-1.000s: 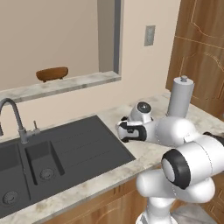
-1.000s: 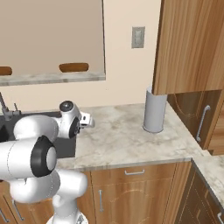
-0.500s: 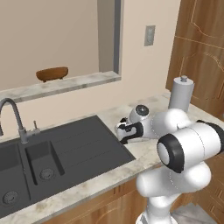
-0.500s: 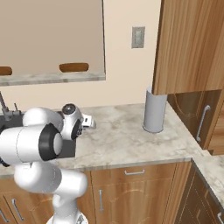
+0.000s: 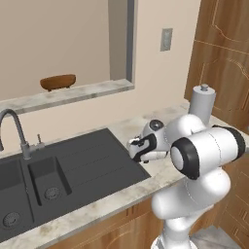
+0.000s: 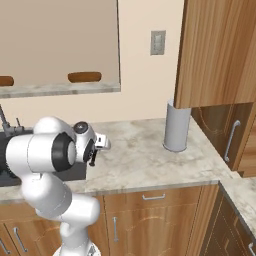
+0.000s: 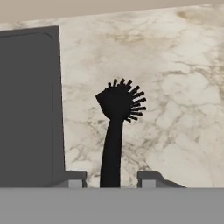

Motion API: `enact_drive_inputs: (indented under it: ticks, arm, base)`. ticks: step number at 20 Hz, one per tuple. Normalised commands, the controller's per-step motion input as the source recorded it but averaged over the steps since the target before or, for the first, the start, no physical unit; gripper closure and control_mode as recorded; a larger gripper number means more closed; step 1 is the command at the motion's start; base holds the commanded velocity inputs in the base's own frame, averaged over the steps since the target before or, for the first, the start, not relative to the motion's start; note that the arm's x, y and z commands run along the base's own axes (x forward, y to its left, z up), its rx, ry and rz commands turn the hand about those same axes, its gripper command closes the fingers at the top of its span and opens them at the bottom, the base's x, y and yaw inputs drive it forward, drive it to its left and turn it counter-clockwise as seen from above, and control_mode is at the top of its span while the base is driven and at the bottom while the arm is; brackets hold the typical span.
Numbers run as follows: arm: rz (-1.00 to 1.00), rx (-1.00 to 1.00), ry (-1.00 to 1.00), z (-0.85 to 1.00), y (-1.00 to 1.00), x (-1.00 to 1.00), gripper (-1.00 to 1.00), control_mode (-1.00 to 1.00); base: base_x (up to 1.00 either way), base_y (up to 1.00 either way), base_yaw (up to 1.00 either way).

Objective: Locate and retrieve the dish brush and dish brush from the cabinet. Place them next to the sink.

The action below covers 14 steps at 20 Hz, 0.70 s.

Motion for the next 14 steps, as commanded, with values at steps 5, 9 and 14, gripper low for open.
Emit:
enact_drive_inputs:
  ticks: [5, 9, 14]
  arm:
    - [0.00, 0.01, 0.00, -0.18, 0.00, 0.10, -1.00, -1.00]
    - [0.00, 0.00, 0.00, -0.09, 0.00, 0.06, -1.00, -1.00]
    - [-0.02, -0.03, 0.00, 0.19, 0.02, -0.16, -1.00, -1.00]
  base:
    - [0.00, 0.00, 0.00]
    - [0.00, 0.00, 0.00]
    - [0.00, 0.00, 0.00]
